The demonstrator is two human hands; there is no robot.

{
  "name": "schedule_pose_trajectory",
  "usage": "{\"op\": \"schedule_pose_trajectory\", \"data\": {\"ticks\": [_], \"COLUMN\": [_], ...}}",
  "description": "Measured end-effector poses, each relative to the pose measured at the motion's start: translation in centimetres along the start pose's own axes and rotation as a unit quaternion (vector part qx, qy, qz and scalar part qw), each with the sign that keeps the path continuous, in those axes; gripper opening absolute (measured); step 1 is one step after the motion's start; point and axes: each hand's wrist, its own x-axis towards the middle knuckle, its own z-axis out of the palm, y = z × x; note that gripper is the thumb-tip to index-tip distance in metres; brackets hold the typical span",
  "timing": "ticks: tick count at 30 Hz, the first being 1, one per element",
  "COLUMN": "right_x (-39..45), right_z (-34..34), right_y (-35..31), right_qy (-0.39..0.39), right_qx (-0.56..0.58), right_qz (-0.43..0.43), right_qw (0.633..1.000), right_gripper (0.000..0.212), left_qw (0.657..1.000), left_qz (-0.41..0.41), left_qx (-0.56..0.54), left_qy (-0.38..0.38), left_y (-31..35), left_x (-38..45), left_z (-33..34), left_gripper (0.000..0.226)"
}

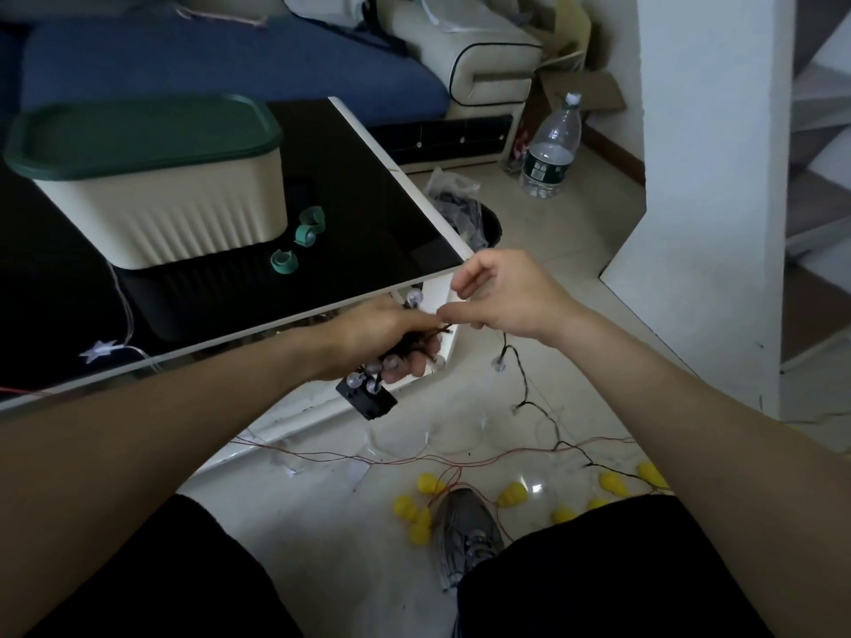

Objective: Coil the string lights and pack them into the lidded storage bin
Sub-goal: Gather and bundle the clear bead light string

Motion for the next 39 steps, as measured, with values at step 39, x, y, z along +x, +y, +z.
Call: {"op": "schedule_pose_trajectory", "data": {"ticks": [39], "right_x": [-0.4], "right_z": [2.6], "right_y": [-1.2], "right_qy": [-0.189], "right_qx": [-0.055], "right_qz": [-0.028], "right_qw": [0.98], "right_gripper": [0.021], "left_qw": [0.964], "left_qz": [0.035], "left_qx": [-0.227], "left_qy": [0.131], "left_y": [-0.6], "left_x": [0.2], "left_z": [-1.0], "left_gripper": [0.03]}}
